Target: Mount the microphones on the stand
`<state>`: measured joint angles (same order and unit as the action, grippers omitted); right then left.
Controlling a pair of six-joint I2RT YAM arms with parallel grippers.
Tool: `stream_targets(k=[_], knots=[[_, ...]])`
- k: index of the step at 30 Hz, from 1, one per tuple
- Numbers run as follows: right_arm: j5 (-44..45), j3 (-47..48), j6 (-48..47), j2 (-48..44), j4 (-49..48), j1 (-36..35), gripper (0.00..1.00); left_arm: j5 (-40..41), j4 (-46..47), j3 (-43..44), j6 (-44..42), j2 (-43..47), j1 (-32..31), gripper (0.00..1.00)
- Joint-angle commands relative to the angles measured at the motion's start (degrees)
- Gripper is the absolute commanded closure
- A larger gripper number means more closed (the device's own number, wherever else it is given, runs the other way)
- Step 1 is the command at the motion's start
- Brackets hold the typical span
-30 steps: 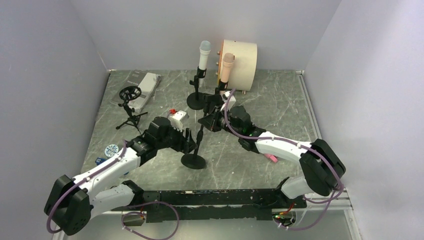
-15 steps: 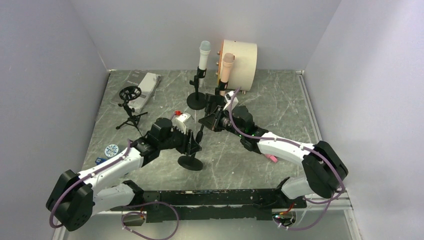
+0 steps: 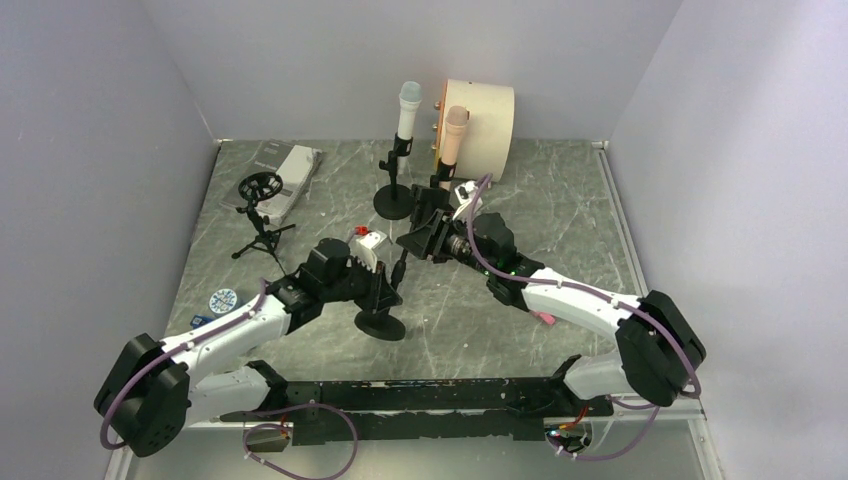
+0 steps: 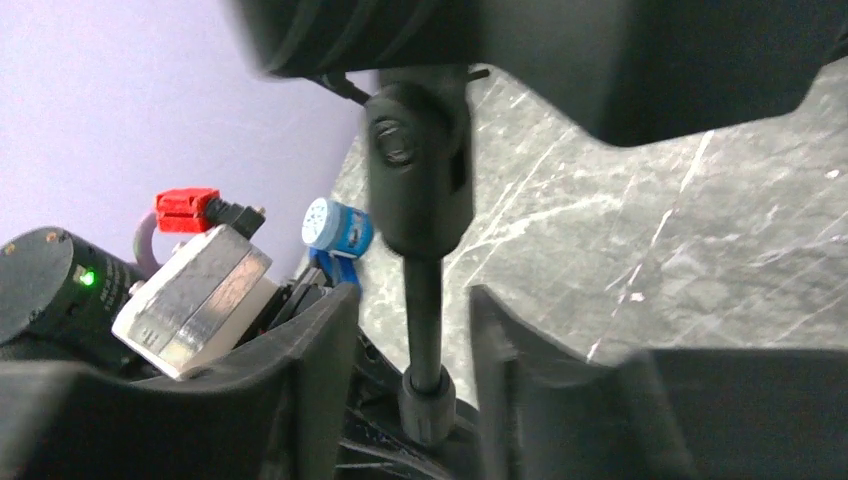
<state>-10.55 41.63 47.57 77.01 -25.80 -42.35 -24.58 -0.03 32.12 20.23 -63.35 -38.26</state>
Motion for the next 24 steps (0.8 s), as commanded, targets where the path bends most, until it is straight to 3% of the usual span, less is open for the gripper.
stream_targets(k=[1,4,7,16,21,24], knots=[[4.9,2.7,-0.2,-2.3,4.1,-1.2,0.41,1.0,3.1,2.1,1.0,2.1,0.4,0.97],[4.4,3.0,-0.4,-0.9,4.6,-3.9,0.34,1.6,2.7,4.0,1.1,1.7,0.5,0.97],[4.4,2.9,0.6,0.3,3.5,-5.6,0.35,2.2,2.0,5.5,1.0,1.2,0.5,0.97],[5.4,1.1,-0.1,-1.3,0.8,-6.0,0.68,0.6,1.5,6.8,2.4,1.1,0.4,0.97],[0.6,-0.6,-5.6,-2.5,-2.2,-5.8,0.86,-2.4,0.8,8.3,2.7,1.5,0.4,0.97],[-6.1,-5.3,-9.6,-3.9,-10.0,-3.6,1.00,-8.4,0.1,9.7,1.0,1.9,0.4,0.97]])
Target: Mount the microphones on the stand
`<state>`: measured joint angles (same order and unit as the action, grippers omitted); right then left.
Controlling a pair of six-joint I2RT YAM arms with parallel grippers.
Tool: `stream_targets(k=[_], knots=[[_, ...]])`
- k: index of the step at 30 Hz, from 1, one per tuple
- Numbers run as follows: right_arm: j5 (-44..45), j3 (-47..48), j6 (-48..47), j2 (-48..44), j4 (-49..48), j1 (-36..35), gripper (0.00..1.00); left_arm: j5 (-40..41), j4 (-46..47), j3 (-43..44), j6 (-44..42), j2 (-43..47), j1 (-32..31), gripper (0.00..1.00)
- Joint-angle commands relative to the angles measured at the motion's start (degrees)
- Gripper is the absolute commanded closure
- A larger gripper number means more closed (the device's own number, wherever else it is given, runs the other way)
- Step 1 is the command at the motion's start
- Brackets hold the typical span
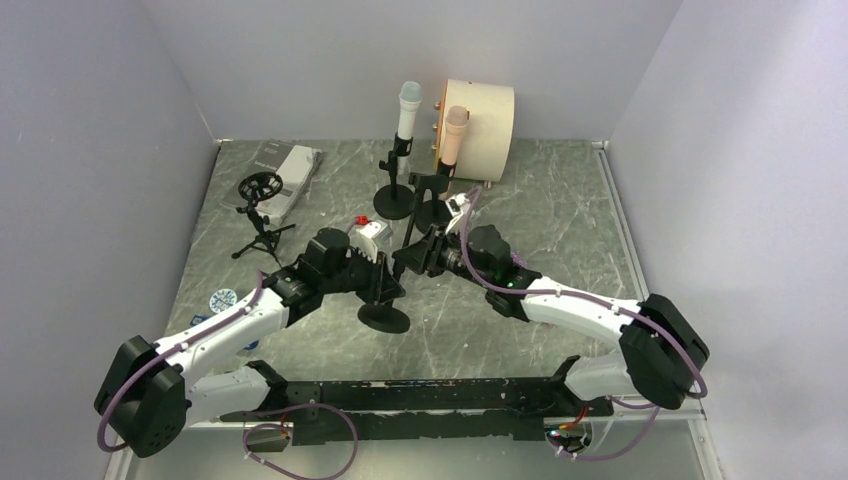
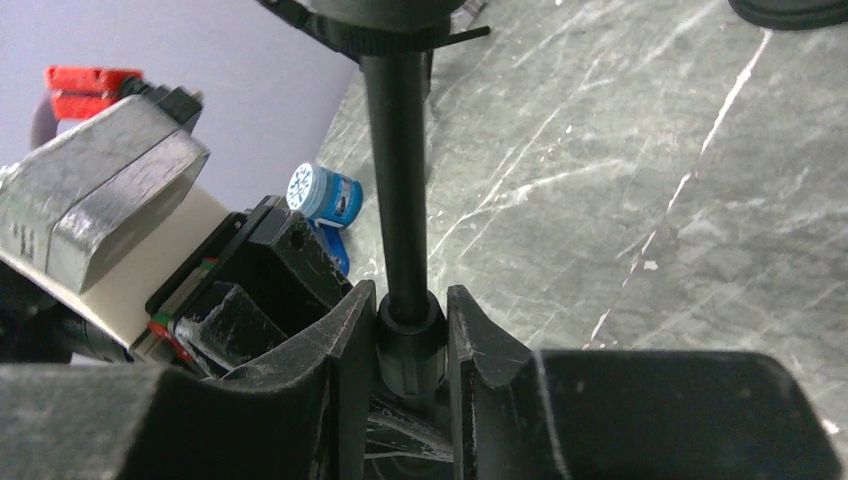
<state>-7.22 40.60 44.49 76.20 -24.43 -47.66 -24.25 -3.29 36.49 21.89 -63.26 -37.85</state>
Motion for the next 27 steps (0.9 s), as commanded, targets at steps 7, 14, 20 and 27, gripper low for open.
stream_targets(k=[7,14,20,27], knots=[[-33.7,-10.1,-11.1,-3.6,-30.1,10.4,1.00,-21.0,2.8,7.1,-2.7,4.9,0.0,0.97],[-28.4,-8.0,-7.8,-4.9,-25.0,11.3,0.97,-20.8,6.7,7.8,-0.9,4.9,0.0,0.97],[4.0,-2.6,-2.3,-10.4,-1.1,2.6,0.42,-9.3,5.5,8.8,-0.6,3.1,0.0,0.97],[12.4,0.5,0.9,-8.0,4.3,-0.8,0.52,-5.7,6.2,9.4,-0.3,0.7,0.0,0.97]])
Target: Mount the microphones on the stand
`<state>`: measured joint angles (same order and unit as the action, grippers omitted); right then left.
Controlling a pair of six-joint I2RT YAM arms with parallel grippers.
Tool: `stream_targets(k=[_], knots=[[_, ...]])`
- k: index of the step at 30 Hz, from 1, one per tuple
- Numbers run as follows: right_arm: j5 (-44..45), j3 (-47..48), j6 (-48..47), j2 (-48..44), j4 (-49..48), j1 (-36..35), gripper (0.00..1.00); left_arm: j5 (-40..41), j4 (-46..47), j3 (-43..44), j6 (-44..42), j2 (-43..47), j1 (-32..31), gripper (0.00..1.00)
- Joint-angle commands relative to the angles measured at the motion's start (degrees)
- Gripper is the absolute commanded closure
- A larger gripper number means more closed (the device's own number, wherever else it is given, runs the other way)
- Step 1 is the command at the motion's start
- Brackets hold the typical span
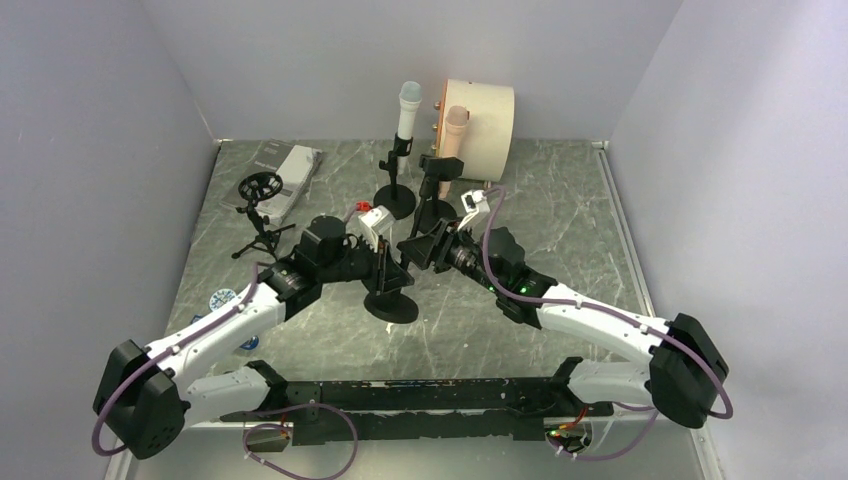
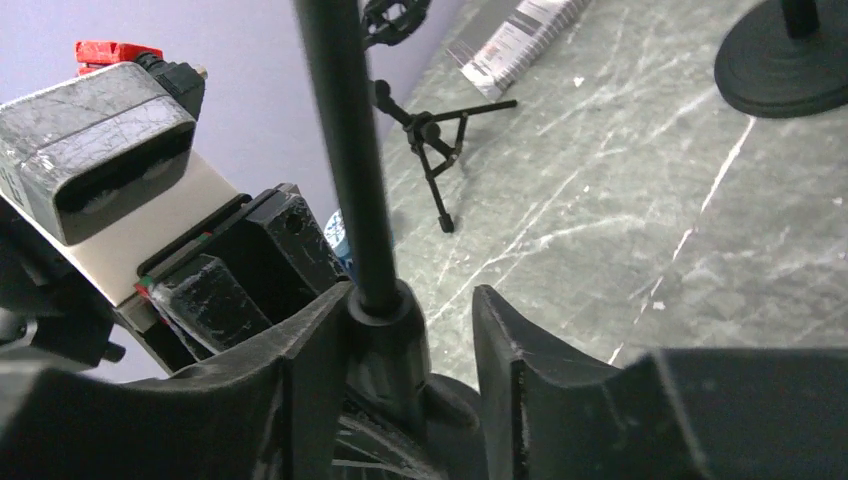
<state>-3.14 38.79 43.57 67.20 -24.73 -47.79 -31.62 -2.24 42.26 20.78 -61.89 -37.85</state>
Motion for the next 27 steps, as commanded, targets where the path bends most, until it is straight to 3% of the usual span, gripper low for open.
stream_targets(k=[1,4,7,12,16,21,23,27], knots=[[7.4,2.1,1.5,1.1,3.1,-0.7,0.57,1.4,5.1,3.7,0.7,-0.8,0.0,0.97],[4.1,1.5,0.0,1.2,-0.6,-0.7,0.75,0.9,5.2,3.6,0.7,-0.7,0.0,0.97],[-1.7,0.0,-2.7,0.5,-5.0,0.1,1.00,-1.5,5.7,3.3,1.1,-0.1,0.0,0.97],[-20.8,-6.2,-6.2,-1.0,-20.2,8.2,1.00,-12.6,5.5,4.1,-0.8,0.5,0.0,0.97],[-37.2,-7.0,-9.5,-1.1,-26.4,14.6,1.00,-18.8,3.9,5.0,-3.1,2.1,0.0,0.97],[-52.2,-4.7,-10.8,1.3,-31.9,17.1,1.00,-25.4,5.7,5.5,-3.4,2.7,0.0,0.97],[-53.1,-4.1,-9.9,2.3,-33.0,17.1,1.00,-26.2,7.7,5.3,-2.1,2.4,0.0,0.98],[-39.4,-3.6,-8.8,1.0,-24.0,16.4,0.99,-22.8,10.5,4.6,0.2,1.7,0.0,0.97]])
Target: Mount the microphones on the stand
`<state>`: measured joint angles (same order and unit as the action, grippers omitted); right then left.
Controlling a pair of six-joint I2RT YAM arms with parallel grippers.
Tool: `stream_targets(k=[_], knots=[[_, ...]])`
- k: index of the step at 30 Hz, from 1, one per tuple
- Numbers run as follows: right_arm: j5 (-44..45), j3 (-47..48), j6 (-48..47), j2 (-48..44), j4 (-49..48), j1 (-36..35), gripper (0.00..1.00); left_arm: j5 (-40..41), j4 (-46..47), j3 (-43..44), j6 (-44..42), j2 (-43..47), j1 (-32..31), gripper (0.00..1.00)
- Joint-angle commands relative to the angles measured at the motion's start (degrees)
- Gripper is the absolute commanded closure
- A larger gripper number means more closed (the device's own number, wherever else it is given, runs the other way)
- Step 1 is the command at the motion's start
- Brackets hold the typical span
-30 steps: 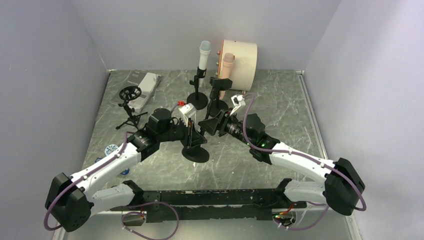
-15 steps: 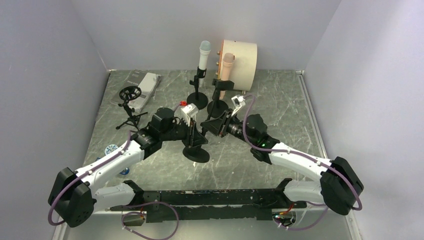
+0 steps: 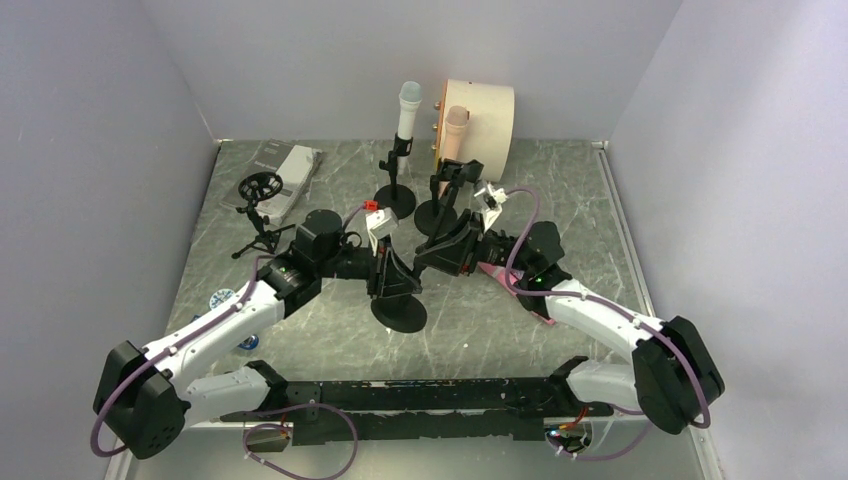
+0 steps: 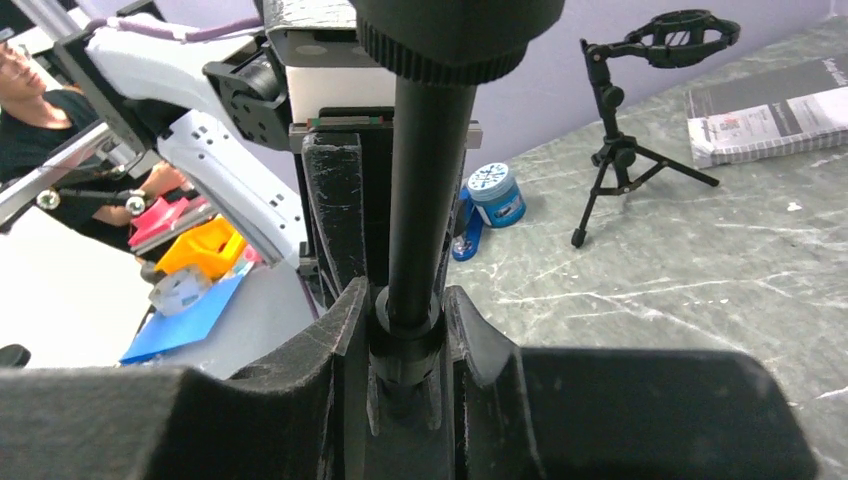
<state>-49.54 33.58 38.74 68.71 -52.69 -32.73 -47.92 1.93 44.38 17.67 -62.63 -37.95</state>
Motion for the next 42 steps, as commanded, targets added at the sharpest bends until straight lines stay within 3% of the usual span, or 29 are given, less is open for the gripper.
stream_targets(k=[1,5,7,9,14,20,22,26,28,31,37,42], knots=[[12.3,1.1,-3.8,-1.7,6.2,0.6,0.88,-5.1,6.2,2.5,3.3,2.2,0.1,0.97],[30.8,1.1,-1.1,-6.3,15.9,-3.8,0.46,-0.6,6.6,1.6,3.2,1.7,0.2,0.97],[36.1,2.9,0.0,-7.0,21.1,-6.3,0.38,1.3,7.4,1.0,3.5,1.2,0.2,0.97],[39.8,4.3,0.6,-7.0,25.0,-8.8,0.36,4.0,7.5,0.8,3.7,0.5,0.1,0.97],[44.4,6.4,1.5,-6.3,29.2,-12.3,0.48,8.5,6.6,0.7,3.7,0.0,0.1,0.98],[43.0,5.7,2.8,-6.5,25.9,-12.4,0.90,9.7,5.4,0.4,3.9,-0.1,0.1,0.97],[41.7,6.1,2.8,-6.3,24.8,-12.4,1.00,10.5,4.4,0.6,3.8,-0.6,0.1,0.91],[40.3,7.2,2.0,-5.9,24.6,-12.6,1.00,11.9,1.3,1.0,2.7,-2.6,0.1,0.65],[40.2,7.5,1.8,-6.0,24.6,-12.7,1.00,12.2,1.4,0.8,2.6,-3.1,0.1,0.58],[39.8,7.6,2.2,-5.8,24.0,-12.7,1.00,11.4,2.9,0.0,2.6,-3.7,0.1,0.54],[39.7,7.3,3.5,-5.9,23.1,-12.7,1.00,9.7,3.6,-0.1,1.8,-5.0,0.0,0.58],[39.4,6.9,3.6,-6.2,22.1,-12.7,1.00,9.0,3.7,-0.7,1.3,-5.6,-0.2,0.50]])
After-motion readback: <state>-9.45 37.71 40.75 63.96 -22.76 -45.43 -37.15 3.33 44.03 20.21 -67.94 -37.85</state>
